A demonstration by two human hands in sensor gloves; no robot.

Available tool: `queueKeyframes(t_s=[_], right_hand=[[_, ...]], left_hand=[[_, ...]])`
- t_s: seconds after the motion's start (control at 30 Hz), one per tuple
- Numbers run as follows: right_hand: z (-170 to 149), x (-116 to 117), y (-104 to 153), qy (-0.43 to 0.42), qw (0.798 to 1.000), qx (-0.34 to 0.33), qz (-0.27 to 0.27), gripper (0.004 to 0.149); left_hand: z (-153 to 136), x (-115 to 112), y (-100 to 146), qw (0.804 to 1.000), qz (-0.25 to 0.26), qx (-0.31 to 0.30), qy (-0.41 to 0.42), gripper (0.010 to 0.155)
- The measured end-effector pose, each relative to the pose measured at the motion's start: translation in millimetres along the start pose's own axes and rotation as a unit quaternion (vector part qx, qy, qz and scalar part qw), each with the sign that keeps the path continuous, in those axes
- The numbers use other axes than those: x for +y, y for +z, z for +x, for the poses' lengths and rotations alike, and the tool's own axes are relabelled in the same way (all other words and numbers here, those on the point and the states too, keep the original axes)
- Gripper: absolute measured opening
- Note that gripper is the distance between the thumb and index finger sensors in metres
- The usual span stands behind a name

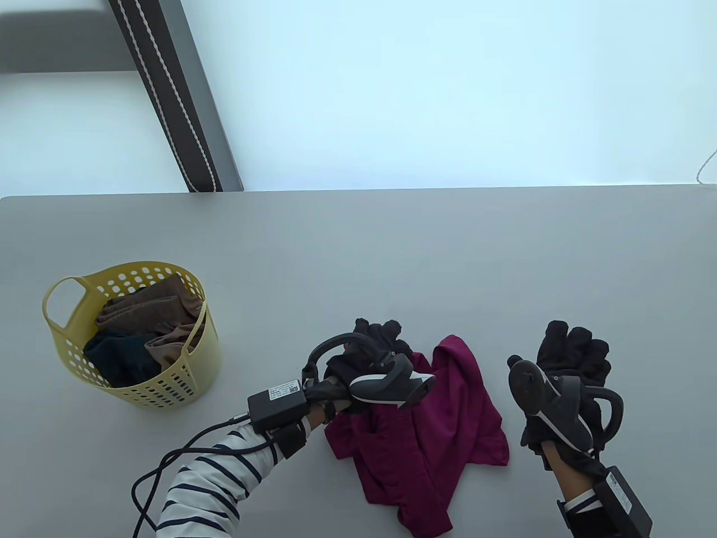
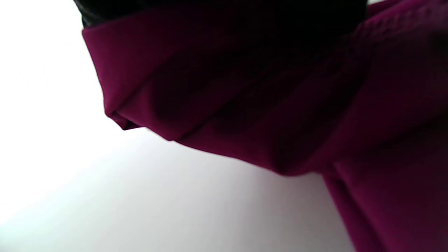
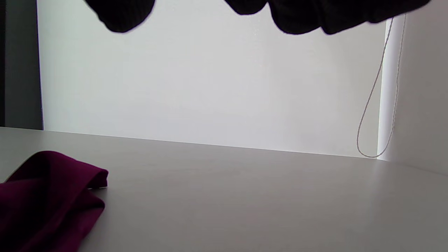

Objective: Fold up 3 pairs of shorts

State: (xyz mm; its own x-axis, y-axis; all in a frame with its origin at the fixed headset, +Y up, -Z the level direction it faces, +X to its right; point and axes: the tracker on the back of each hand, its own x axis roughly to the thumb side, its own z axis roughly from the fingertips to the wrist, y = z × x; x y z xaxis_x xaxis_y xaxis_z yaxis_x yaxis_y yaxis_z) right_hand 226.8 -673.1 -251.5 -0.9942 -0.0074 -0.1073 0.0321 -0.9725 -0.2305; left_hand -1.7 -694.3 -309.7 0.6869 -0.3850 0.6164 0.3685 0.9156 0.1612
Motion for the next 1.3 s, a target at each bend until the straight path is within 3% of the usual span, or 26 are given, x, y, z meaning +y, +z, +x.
queueKeyframes(t_s=[0.1, 0.13, 0.17, 0.23, 0.27, 0.33, 0.57, 0.63, 0.67, 0.77, 0.8, 0.9, 1.0, 1.03, 1.13, 1.2, 1.3], right_hand=[[12.1, -5.4, 5.3, -0.107, 0.992, -0.053, 0.029, 0.093], [19.8, -4.2, 7.5, -0.171, 0.980, -0.075, 0.067, 0.095], [26.2, -1.4, 8.8, -0.225, 0.965, -0.093, 0.101, 0.097], [47.7, 8.8, 13.7, -0.349, 0.905, -0.143, 0.198, 0.101], [57.1, 13.0, 16.8, -0.368, 0.884, -0.164, 0.235, 0.102], [69.1, 17.0, 21.1, -0.366, 0.873, -0.194, 0.258, 0.103], [82.3, 21.0, 22.3, -0.319, 0.914, -0.151, 0.200, 0.060], [85.3, 20.3, 18.2, -0.325, 0.909, -0.156, 0.208, 0.065], [86.4, 19.2, 17.1, -0.335, 0.905, -0.157, 0.212, 0.077], [95.4, 13.1, 13.6, -0.385, 0.886, -0.147, 0.210, 0.079], [102.0, 11.7, 12.6, -0.383, 0.887, -0.146, 0.214, 0.073], [109.5, 15.5, 8.5, -0.336, 0.913, -0.126, 0.194, 0.050], [98.9, 7.0, -4.3, -0.367, 0.907, -0.084, 0.189, 0.046], [89.2, -3.1, -13.8, -0.386, 0.904, -0.062, 0.170, 0.048], [58.3, -49.4, -41.1, -0.375, 0.924, -0.040, 0.063, 0.048], [36.0, -102.4, -52.5, -0.350, 0.933, -0.062, -0.047, 0.048], [13.7, -182.1, -50.0, -0.345, 0.917, -0.138, -0.144, 0.047]], left_hand=[[-20.5, 42.8, 11.0, 0.996, 0.045, 0.001, 0.072, 0.046], [-27.9, 59.8, 15.1, 0.994, 0.057, 0.005, 0.092, 0.045], [-32.9, 71.1, 17.9, 0.993, 0.057, 0.004, 0.103, 0.044], [-42.7, 94.4, 23.4, 0.988, 0.076, -0.002, 0.132, 0.043], [-46.8, 105.3, 26.3, 0.987, 0.088, -0.003, 0.137, 0.043], [-52.7, 119.6, 31.9, 0.985, 0.119, 0.010, 0.122, 0.044], [-72.7, 149.1, 53.1, 0.960, 0.269, 0.041, 0.059, 0.043], [-73.5, 150.7, 58.4, 0.951, 0.305, 0.044, 0.008, 0.042], [-73.4, 151.0, 60.0, 0.948, 0.315, 0.048, -0.008, 0.042], [-74.2, 152.1, 63.0, 0.942, 0.329, 0.065, -0.016, 0.041], [-75.2, 153.4, 64.4, 0.936, 0.342, 0.080, -0.020, 0.041], [-83.0, 162.6, 69.9, 0.917, 0.377, 0.124, -0.043, 0.041], [-101.5, 171.0, 79.3, 0.908, 0.387, 0.158, -0.012, 0.040], [-113.7, 174.6, 84.5, 0.904, 0.389, 0.179, -0.001, 0.040], [-151.8, 184.4, 101.5, 0.896, 0.383, 0.219, 0.048, 0.041], [-174.1, 192.6, 117.8, 0.887, 0.390, 0.227, 0.095, 0.042], [-197.9, 208.0, 148.3, 0.874, 0.415, 0.206, 0.147, 0.043]])
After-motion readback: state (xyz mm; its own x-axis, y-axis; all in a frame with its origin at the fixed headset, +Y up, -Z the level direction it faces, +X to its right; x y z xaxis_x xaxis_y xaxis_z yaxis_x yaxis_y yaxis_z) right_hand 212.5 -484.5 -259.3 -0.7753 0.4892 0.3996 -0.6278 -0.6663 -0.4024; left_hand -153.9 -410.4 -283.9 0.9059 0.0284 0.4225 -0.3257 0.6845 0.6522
